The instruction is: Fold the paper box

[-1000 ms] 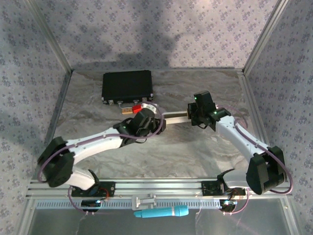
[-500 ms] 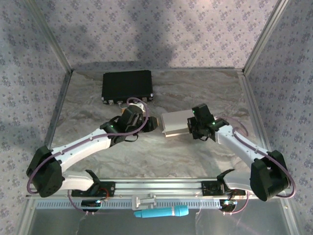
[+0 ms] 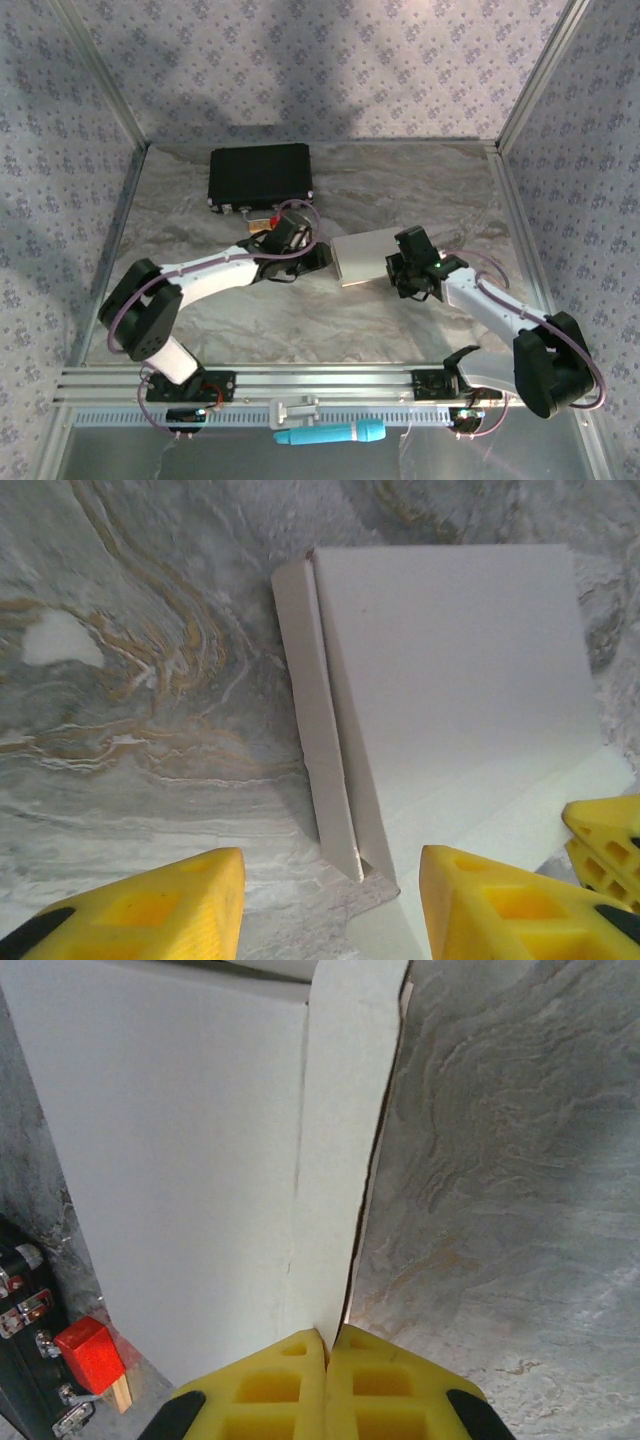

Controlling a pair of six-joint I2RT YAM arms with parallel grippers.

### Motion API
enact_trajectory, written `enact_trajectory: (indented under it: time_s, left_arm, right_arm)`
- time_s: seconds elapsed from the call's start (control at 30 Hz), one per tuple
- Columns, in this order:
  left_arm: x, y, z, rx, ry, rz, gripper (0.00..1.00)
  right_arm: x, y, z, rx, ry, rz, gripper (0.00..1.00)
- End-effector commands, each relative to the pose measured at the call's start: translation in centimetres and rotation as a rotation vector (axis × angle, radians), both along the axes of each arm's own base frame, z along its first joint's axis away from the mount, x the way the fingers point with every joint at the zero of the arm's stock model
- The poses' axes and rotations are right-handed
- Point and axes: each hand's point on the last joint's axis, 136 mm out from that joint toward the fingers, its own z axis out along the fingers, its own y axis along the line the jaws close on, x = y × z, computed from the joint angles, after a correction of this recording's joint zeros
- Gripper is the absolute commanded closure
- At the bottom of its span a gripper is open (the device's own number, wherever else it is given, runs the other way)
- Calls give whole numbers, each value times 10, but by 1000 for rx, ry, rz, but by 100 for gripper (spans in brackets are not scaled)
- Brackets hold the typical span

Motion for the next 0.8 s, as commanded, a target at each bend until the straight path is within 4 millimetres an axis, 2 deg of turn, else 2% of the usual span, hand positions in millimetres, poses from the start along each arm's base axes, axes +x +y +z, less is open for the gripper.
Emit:
enact_trajectory:
  time_s: [0.0, 0.1, 0.3, 0.47, 0.67, 0.77]
  left_arm:
    - [9, -21, 13, -86, 4, -5, 50]
    - [13, -34, 8, -110, 24, -18, 50]
    - [14, -46, -7, -97, 31, -54, 52]
    - [8, -41, -24, -23, 79, -64, 53]
    - [3, -53, -30, -24, 105, -100, 58]
    - [0, -51, -39, -5, 116, -107, 63]
  right_arm:
    - [-17, -9, -18, -50, 95, 23, 96]
    - [-23, -10, -19, -60, 134, 44, 87]
    - [-23, -13, -6, -98, 152, 119, 64]
    - [-24, -16, 9, -122, 159, 200, 48]
    - [-34, -35, 39, -215, 137, 310, 39]
    - [-30, -48, 54, -259, 80, 360, 38]
